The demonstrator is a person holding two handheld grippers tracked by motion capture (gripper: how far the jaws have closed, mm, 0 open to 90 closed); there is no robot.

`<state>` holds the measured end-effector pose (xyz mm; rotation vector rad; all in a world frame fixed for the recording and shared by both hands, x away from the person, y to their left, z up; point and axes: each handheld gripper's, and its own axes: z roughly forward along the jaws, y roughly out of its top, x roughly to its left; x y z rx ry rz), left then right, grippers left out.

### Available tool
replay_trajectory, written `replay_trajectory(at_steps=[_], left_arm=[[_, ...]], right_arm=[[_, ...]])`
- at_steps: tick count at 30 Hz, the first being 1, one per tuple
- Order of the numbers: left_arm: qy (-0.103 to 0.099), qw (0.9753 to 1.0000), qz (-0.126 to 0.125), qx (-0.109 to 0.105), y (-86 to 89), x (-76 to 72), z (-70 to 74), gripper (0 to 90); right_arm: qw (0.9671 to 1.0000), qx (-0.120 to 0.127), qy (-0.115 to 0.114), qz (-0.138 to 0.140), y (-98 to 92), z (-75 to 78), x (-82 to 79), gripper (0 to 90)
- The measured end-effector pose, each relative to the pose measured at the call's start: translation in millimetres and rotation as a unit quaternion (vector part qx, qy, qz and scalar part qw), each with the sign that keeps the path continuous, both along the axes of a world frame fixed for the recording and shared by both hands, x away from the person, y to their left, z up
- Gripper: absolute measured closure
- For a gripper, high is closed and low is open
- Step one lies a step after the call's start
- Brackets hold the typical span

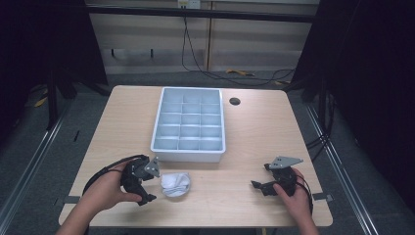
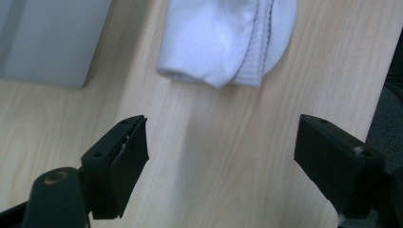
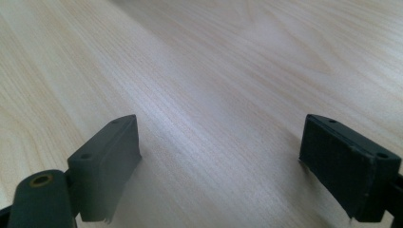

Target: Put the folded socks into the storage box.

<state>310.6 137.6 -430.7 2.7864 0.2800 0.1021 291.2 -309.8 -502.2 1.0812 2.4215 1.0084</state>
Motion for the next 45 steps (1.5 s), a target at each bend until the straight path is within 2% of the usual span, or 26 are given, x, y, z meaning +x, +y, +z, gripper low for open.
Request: replay_trajectory(at_steps=[8, 14, 23, 25, 27, 33, 36, 39, 45], left_arm=[[0.002, 0.9990, -0.038, 0.022, -25.7, -1.9, -0.6, 23.2], [0.013, 0.9984, -0.051, 0.022, -47.0, -3.0, -6.1, 26.6], [0.007, 0.9969, -0.067, 0.040, -74.3, -2.6, -15.9, 28.6], [0.017, 0.9974, -0.061, 0.036, -78.1, -2.5, -19.9, 29.0], [0.021, 0.9972, -0.061, 0.038, -80.6, -0.8, -21.5, 33.4], [0.000, 0.9945, -0.081, 0.066, -85.4, -1.9, -22.8, 45.7], [-0.010, 0.9919, -0.091, 0.088, -89.4, -2.4, -23.0, 48.9], [-0.011, 0.9914, -0.092, 0.093, -90.4, -1.1, -23.1, 52.1], [0.004, 0.9934, -0.077, 0.084, -88.7, 3.5, -21.8, 57.2]], right_arm=[[1.0000, 0.000, 0.000, 0.001, -0.1, 0.0, 0.1, 12.4], [1.0000, 0.000, 0.000, 0.000, -0.1, 0.0, 0.0, 12.4], [1.0000, 0.000, -0.001, 0.001, 0.1, 0.0, -0.5, 12.4], [1.0000, 0.000, -0.001, 0.001, 0.2, 0.0, -0.6, 12.4], [1.0000, 0.000, -0.001, 0.001, 0.2, 0.0, -0.6, 12.4], [1.0000, 0.000, -0.001, 0.001, 0.2, 0.0, -0.7, 12.4], [1.0000, 0.000, -0.001, 0.001, 0.2, -0.1, -0.7, 12.4], [1.0000, 0.000, -0.001, 0.002, 0.2, -0.1, -0.7, 12.4], [1.0000, 0.000, -0.001, 0.002, 0.2, -0.1, -0.7, 12.4]])
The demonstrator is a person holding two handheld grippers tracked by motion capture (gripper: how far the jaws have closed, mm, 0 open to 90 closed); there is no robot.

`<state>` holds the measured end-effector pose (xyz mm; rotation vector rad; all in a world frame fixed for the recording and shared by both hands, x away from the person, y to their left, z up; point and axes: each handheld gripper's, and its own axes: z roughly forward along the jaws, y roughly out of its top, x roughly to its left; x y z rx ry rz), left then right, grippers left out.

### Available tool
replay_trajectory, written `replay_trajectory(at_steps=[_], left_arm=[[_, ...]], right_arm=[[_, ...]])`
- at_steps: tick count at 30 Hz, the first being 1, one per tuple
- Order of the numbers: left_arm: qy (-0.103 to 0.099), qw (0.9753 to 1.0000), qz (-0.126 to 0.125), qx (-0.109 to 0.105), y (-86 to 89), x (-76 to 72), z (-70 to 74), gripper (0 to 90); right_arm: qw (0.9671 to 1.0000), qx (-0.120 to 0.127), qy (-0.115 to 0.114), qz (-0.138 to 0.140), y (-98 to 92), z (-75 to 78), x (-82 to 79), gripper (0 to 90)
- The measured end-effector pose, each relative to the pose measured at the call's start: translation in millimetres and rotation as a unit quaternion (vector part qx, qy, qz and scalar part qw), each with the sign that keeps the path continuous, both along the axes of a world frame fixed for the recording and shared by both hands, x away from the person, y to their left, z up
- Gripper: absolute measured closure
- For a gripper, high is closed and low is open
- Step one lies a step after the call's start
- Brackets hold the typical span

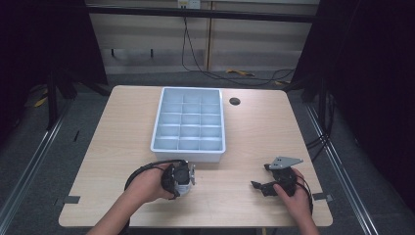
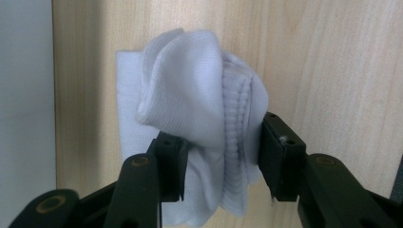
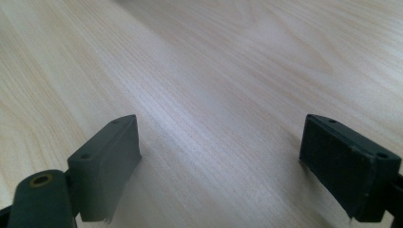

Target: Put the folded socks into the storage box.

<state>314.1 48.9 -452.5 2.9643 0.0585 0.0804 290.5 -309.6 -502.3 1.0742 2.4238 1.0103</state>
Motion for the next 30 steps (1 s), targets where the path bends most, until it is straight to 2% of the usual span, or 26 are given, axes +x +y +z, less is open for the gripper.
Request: replay_trajectory(at_steps=[1, 5, 7, 10, 13, 15, 20, 24, 26, 30], left_arm=[[0.002, 1.0000, 0.002, 0.001, 0.4, 0.4, 0.9, 58.9], [0.037, 0.9988, 0.032, 0.002, 1.8, 3.7, 4.3, 64.5], [0.057, 0.9968, 0.056, 0.000, 4.0, 6.1, 6.0, 66.2], [0.066, 0.9946, 0.080, 0.007, 8.3, 8.3, 8.8, 67.4], [0.068, 0.9933, 0.093, 0.011, 12.9, 10.9, 14.9, 67.8], [0.071, 0.9927, 0.095, 0.021, 15.7, 13.4, 20.3, 67.9], [0.065, 0.9916, 0.110, 0.022, 22.0, 19.4, 35.9, 67.9], [0.061, 0.9916, 0.111, 0.026, 23.7, 26.6, 52.1, 67.9], [0.058, 0.9916, 0.114, 0.020, 23.5, 30.0, 59.6, 67.9], [0.045, 0.9936, 0.100, 0.023, 22.1, 37.2, 70.4, 67.9]], right_arm=[[1.0000, 0.000, 0.000, 0.000, 0.0, 0.0, 0.0, 12.4], [1.0000, 0.000, 0.000, 0.000, 0.0, 0.0, 0.0, 12.4], [1.0000, 0.000, 0.000, 0.000, 0.0, 0.0, 0.0, 12.4], [1.0000, 0.000, 0.000, 0.000, -0.1, 0.1, 0.1, 12.4], [1.0000, 0.000, 0.000, 0.000, -0.1, 0.1, 0.1, 12.4], [1.0000, 0.000, 0.000, 0.000, -0.1, 0.1, 0.1, 12.4], [1.0000, 0.000, 0.000, 0.000, -0.1, 0.1, 0.0, 12.4], [1.0000, 0.000, 0.000, 0.000, -0.1, 0.1, 0.1, 12.4], [1.0000, 0.000, 0.000, 0.000, -0.1, 0.0, 0.0, 12.4], [1.0000, 0.000, 0.000, 0.000, -0.1, 0.1, 0.0, 12.4]])
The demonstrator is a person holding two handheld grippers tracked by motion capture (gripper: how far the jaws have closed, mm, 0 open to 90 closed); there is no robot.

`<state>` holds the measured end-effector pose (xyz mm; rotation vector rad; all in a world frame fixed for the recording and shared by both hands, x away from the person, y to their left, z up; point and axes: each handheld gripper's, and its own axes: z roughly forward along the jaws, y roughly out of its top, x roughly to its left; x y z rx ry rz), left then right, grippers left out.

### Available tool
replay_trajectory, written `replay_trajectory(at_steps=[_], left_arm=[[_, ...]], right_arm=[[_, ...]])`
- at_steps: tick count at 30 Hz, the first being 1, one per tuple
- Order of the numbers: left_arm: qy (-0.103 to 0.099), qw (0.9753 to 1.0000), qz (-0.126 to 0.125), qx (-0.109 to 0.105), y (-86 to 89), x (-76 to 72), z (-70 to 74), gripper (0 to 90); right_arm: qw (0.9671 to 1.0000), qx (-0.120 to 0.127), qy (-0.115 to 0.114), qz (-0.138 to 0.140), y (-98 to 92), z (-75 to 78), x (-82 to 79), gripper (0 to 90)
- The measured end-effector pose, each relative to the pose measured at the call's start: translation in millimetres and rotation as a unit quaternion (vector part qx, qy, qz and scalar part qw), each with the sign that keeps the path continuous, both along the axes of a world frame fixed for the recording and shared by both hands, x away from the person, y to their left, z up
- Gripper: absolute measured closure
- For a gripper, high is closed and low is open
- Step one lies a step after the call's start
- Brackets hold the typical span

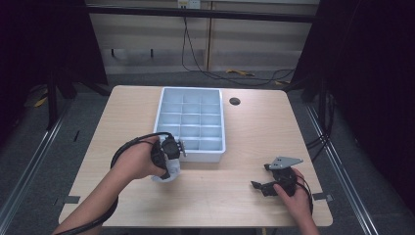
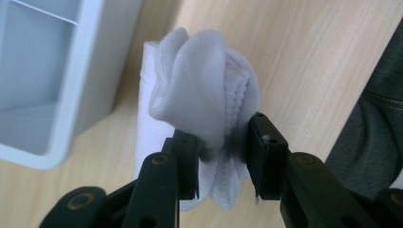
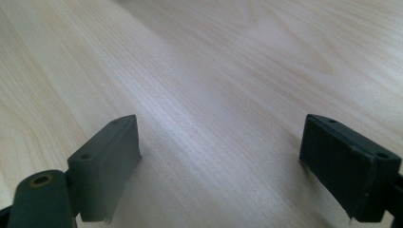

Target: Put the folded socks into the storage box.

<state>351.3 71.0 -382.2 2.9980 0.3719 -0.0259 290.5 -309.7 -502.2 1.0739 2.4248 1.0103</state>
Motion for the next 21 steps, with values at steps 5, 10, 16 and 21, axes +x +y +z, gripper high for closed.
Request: replay_trajectory(at_steps=[5, 10, 16, 21], left_arm=[[0.015, 0.9999, -0.006, 0.002, -0.6, 9.0, 7.1, 67.9], [0.028, 0.9996, 0.007, -0.001, 1.9, 18.0, 14.7, 67.8], [0.026, 0.9996, 0.007, 0.011, 2.4, 26.9, 22.7, 67.9], [0.019, 0.9998, 0.000, 0.009, -0.4, 33.1, 30.9, 67.8]], right_arm=[[1.0000, 0.000, 0.000, 0.000, 0.0, 0.0, 0.0, 12.4], [1.0000, 0.001, 0.001, 0.000, -0.1, 0.1, 0.1, 12.4], [1.0000, 0.001, 0.000, 0.000, -0.1, 0.0, 0.2, 12.4], [1.0000, 0.001, -0.001, 0.001, -0.1, 0.0, 0.2, 12.4]])
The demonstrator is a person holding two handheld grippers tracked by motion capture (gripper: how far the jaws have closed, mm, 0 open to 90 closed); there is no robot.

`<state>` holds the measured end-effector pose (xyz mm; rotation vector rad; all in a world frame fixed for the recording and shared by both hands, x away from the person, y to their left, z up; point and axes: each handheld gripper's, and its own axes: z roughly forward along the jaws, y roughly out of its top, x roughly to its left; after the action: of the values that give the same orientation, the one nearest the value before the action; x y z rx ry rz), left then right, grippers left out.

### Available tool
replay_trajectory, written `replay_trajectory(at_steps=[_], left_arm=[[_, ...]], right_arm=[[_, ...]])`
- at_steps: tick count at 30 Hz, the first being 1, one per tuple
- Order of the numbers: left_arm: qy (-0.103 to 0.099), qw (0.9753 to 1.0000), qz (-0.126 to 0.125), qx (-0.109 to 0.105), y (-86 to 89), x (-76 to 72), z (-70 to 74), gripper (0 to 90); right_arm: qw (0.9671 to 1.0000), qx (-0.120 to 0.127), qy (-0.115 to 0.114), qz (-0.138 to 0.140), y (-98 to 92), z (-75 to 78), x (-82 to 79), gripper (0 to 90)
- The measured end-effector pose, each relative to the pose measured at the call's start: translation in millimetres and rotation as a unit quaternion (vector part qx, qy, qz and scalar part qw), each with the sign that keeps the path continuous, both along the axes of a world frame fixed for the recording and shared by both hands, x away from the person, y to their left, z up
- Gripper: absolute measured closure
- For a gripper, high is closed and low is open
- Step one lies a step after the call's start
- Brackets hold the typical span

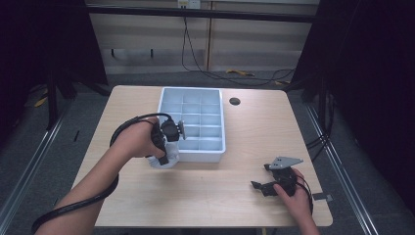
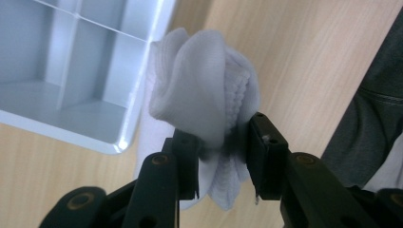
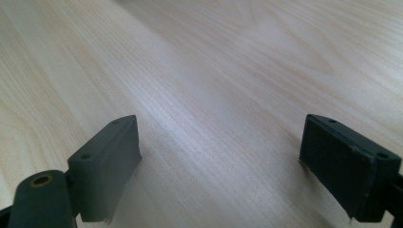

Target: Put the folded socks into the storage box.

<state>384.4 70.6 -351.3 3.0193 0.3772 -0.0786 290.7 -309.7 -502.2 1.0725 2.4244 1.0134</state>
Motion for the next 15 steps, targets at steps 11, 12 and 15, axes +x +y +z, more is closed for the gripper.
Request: replay_trajectory(at_steps=[11, 12, 15], left_arm=[[-0.015, 0.9999, 0.008, -0.003, -0.6, 22.3, 13.6, 67.8], [-0.014, 0.9999, 0.008, -0.001, -1.3, 24.2, 14.1, 67.8], [-0.022, 0.9997, 0.009, -0.001, -2.8, 29.6, 15.0, 67.8]], right_arm=[[1.0000, 0.000, 0.000, 0.000, 0.1, -0.1, -0.1, 12.4], [1.0000, 0.000, 0.000, 0.000, 0.2, 0.0, -0.2, 12.4], [1.0000, 0.000, 0.000, 0.001, 0.2, 0.0, -0.2, 12.4]])
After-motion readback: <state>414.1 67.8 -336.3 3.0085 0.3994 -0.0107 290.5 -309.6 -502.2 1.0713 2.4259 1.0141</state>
